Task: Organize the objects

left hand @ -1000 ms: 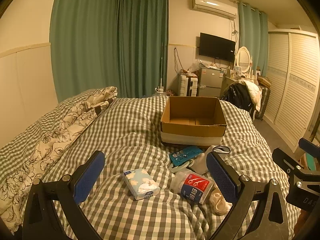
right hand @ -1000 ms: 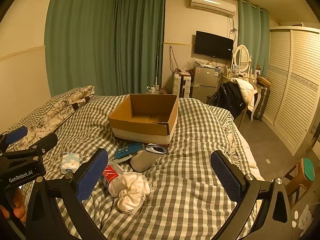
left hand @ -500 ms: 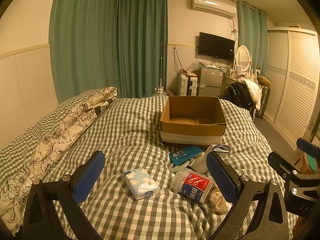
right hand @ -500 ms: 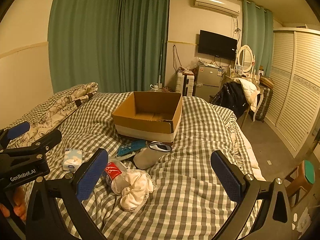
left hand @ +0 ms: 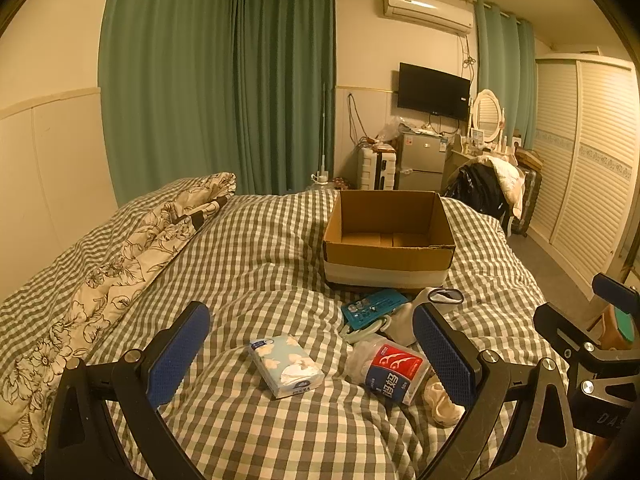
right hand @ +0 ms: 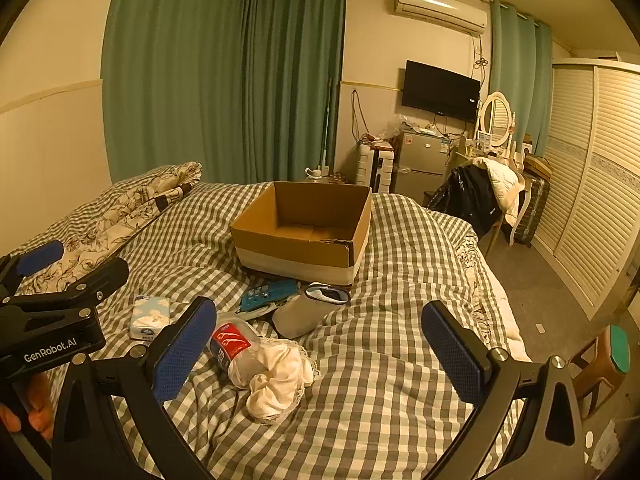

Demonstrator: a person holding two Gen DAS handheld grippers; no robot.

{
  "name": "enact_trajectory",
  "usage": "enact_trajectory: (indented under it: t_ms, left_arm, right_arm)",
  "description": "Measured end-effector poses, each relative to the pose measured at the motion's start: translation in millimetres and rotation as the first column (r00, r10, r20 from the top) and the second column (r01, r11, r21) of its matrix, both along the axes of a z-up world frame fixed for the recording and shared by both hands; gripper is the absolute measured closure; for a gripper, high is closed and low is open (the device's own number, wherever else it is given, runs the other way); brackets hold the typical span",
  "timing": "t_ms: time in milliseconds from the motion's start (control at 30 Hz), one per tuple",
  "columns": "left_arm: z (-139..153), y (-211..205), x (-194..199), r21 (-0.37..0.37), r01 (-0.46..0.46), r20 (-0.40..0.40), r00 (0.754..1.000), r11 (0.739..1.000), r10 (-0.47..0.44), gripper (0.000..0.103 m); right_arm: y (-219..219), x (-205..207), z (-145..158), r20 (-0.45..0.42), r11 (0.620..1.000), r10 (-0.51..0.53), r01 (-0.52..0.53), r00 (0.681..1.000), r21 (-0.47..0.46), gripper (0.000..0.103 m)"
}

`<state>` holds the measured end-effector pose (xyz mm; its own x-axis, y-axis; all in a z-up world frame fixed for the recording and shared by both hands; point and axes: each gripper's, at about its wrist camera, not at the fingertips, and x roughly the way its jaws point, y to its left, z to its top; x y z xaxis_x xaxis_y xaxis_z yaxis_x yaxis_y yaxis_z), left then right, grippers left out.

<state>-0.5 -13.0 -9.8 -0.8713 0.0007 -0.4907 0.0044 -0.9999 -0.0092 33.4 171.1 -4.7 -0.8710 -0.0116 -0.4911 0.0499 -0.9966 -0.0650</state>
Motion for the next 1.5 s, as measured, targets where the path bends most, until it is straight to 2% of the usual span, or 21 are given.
enact_trajectory:
  t_ms: [400, 633, 1100, 1333, 1433, 1467, 1500]
  left_arm:
    - [-1.1, -4.1, -0.1, -0.007, -0.001, 0.003, 1.0, 1.0, 0.001, 0.0]
    - [-11.6, -5.9, -5.3, -0.022, -0.008, 0.024, 1.0, 1.0, 0.009, 0.0]
    - [-57.2, -19.2, -30.7, -0.019, -0.036, 0.139, 0.989, 0.999, 0.039, 0.0]
    - [-78.1, -23.5, -41.9, -0.019, -0.046, 0.204, 0.978, 0.999, 0.049, 0.0]
    - [-84.0, -24.6, -44.5, -0.022, -0.046, 0.218, 0.975, 0.999, 0.049, 0.0]
    - [-85.9, -24.8, -45.1, -0.024, -0.046, 0.223, 0.973, 0.999, 0.05, 0.0]
    - [-87.6, -25.2, -45.7, -0.024, -0.048, 0.228, 0.972, 0.999, 0.052, 0.0]
  right_arm:
    - [-4.8, -1.1, -0.9, 0.006, 1.0, 0.011, -0.011, 1.0, 0.01, 0.0]
    - [-14.3, -7.6, -9.1, 0.028, 0.999, 0.029, -0.03, 0.999, 0.025, 0.0]
    - [-32.4, -47.8, -76.6, 0.21, 0.995, 0.071, -0.082, 0.975, 0.049, 0.0]
    - [-45.1, -66.2, -111.5, 0.306, 0.988, 0.127, -0.146, 0.943, 0.04, 0.0]
    - [-45.1, -76.1, -128.5, 0.361, 0.989, 0.117, -0.142, 0.925, 0.042, 0.001]
    - [-44.0, -77.4, -132.0, 0.375, 0.989, 0.114, -0.14, 0.92, 0.041, 0.005]
    - [-42.5, -78.5, -134.6, 0.387, 0.99, 0.114, -0.139, 0.915, 0.035, 0.016]
